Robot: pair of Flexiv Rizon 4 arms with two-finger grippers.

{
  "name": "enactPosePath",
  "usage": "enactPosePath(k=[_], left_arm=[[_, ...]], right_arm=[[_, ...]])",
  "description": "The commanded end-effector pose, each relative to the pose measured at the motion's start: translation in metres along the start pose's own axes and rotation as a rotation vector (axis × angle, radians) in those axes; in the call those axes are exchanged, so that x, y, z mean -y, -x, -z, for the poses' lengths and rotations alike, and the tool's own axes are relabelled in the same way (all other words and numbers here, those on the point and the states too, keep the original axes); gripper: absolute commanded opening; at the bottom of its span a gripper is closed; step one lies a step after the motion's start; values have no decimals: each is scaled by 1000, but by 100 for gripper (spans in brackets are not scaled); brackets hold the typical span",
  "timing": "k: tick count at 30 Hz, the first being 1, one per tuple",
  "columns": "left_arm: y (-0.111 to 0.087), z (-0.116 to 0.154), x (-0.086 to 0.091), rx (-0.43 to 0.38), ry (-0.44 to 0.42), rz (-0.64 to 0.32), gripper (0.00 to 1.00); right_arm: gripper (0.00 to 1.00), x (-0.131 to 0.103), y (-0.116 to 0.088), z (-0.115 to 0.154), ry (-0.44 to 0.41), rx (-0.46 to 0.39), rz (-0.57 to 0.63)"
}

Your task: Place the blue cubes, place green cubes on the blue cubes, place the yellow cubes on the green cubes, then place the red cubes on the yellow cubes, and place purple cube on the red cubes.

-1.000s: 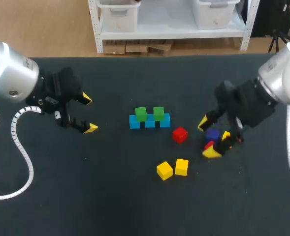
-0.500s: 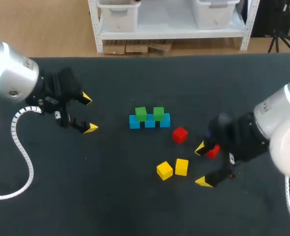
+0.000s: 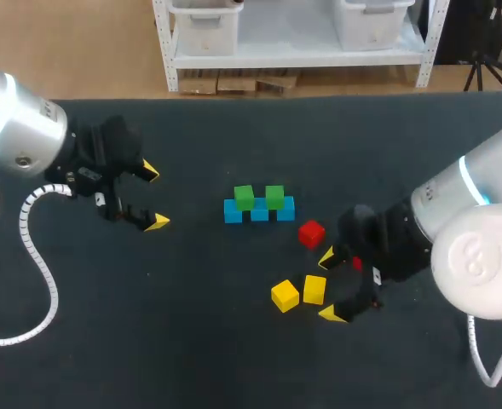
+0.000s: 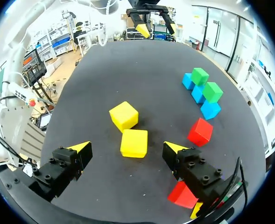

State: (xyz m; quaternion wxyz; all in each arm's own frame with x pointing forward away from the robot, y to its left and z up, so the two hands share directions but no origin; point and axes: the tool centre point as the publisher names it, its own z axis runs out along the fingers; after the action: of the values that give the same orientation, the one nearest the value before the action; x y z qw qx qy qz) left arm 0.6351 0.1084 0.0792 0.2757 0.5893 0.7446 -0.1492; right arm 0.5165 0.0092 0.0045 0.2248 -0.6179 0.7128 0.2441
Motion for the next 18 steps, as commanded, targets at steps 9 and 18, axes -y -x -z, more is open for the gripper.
enactPosePath(k=[9, 18], left_arm=[[-3, 1, 0, 11, -1, -4, 100], [-3, 1, 0, 11, -1, -4, 100]], right_arm=[[66, 10, 0, -17, -1, -25, -12], [0, 11, 2, -19, 6, -31, -7]])
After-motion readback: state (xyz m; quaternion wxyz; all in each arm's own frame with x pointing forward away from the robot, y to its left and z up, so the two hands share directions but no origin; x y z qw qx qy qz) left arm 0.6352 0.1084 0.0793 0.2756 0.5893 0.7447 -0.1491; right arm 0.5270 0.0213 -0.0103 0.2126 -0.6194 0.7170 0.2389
